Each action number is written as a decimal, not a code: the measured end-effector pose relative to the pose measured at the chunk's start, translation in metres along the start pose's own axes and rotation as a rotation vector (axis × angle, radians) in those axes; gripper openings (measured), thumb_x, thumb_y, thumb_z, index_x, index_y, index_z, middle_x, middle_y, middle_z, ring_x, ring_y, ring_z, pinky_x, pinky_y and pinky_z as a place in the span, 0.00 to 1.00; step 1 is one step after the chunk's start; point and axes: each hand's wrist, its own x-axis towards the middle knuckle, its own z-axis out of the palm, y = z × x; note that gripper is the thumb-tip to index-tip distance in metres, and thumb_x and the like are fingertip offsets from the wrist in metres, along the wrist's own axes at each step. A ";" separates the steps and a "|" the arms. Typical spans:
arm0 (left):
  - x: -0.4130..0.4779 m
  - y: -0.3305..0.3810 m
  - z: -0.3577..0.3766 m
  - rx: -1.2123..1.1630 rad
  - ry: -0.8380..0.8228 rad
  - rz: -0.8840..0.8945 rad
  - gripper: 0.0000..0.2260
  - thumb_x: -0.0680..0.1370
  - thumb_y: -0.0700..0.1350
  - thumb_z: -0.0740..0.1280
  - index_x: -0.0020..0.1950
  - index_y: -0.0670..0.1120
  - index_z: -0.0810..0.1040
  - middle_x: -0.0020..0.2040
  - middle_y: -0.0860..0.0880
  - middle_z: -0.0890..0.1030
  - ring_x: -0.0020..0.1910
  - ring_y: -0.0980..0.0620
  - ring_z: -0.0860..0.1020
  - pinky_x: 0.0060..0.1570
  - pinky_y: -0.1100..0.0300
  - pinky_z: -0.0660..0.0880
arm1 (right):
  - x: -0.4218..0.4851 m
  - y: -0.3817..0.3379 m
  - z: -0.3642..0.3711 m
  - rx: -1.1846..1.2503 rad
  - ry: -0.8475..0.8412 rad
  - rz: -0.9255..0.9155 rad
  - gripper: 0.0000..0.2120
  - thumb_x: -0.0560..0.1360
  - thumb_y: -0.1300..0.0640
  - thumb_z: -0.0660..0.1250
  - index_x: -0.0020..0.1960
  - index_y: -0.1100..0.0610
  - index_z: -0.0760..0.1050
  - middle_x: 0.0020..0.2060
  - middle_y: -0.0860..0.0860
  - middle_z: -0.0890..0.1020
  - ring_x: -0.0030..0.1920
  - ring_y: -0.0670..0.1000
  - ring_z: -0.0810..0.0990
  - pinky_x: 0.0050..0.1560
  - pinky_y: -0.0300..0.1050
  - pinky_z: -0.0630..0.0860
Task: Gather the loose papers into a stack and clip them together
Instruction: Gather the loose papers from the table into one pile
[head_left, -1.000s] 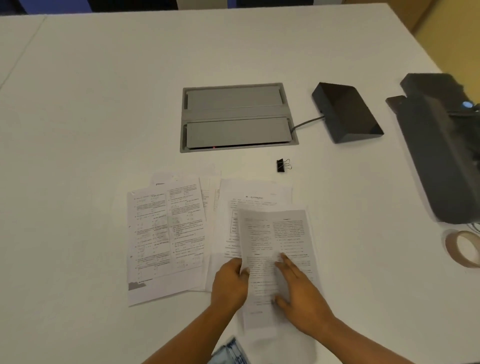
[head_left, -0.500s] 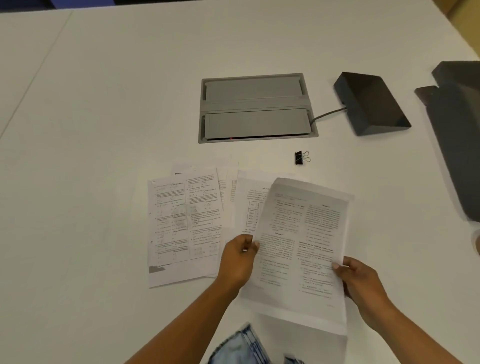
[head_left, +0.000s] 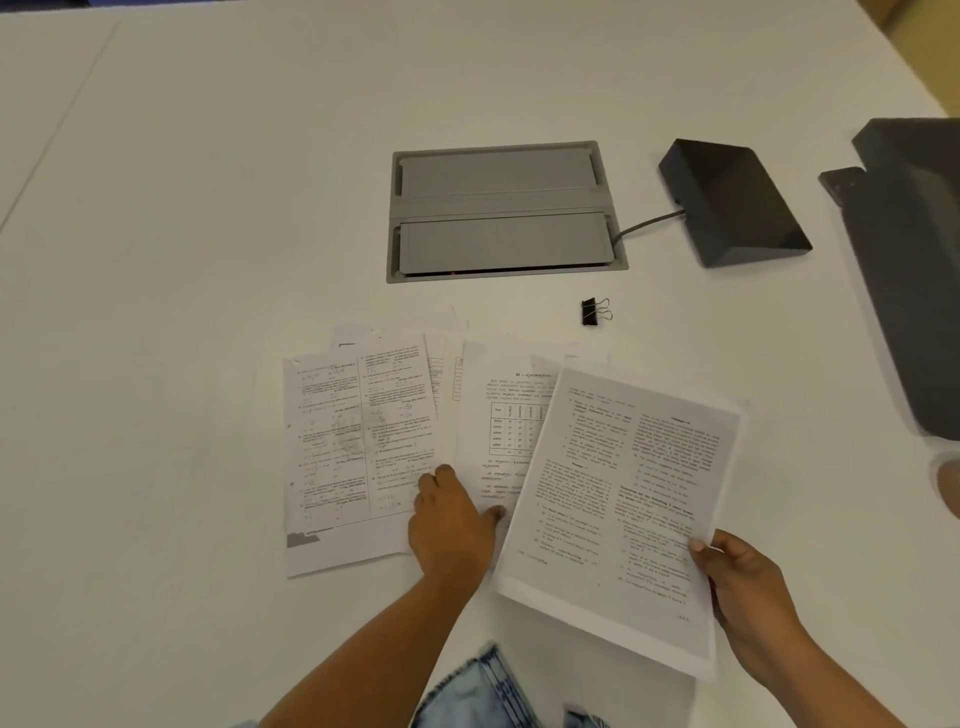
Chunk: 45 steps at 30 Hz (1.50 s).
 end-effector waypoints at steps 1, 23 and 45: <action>0.000 0.000 -0.001 -0.023 0.009 -0.005 0.31 0.69 0.58 0.76 0.64 0.45 0.68 0.59 0.47 0.76 0.57 0.47 0.77 0.49 0.53 0.77 | 0.000 0.000 0.000 0.003 0.000 0.000 0.08 0.79 0.61 0.65 0.54 0.58 0.82 0.47 0.54 0.88 0.47 0.57 0.87 0.47 0.50 0.81; -0.016 -0.035 -0.013 -0.591 0.053 0.057 0.12 0.81 0.43 0.65 0.63 0.42 0.81 0.56 0.50 0.82 0.53 0.54 0.79 0.56 0.62 0.74 | -0.009 -0.014 0.004 -0.012 0.026 -0.024 0.08 0.80 0.62 0.64 0.54 0.58 0.81 0.45 0.51 0.88 0.47 0.56 0.86 0.45 0.48 0.81; -0.018 -0.053 -0.031 -0.772 -0.351 -0.147 0.13 0.81 0.43 0.66 0.66 0.45 0.77 0.59 0.48 0.82 0.47 0.56 0.80 0.42 0.64 0.77 | -0.017 -0.015 0.020 -0.040 -0.051 -0.001 0.08 0.79 0.62 0.65 0.55 0.60 0.81 0.49 0.56 0.87 0.50 0.60 0.85 0.47 0.51 0.81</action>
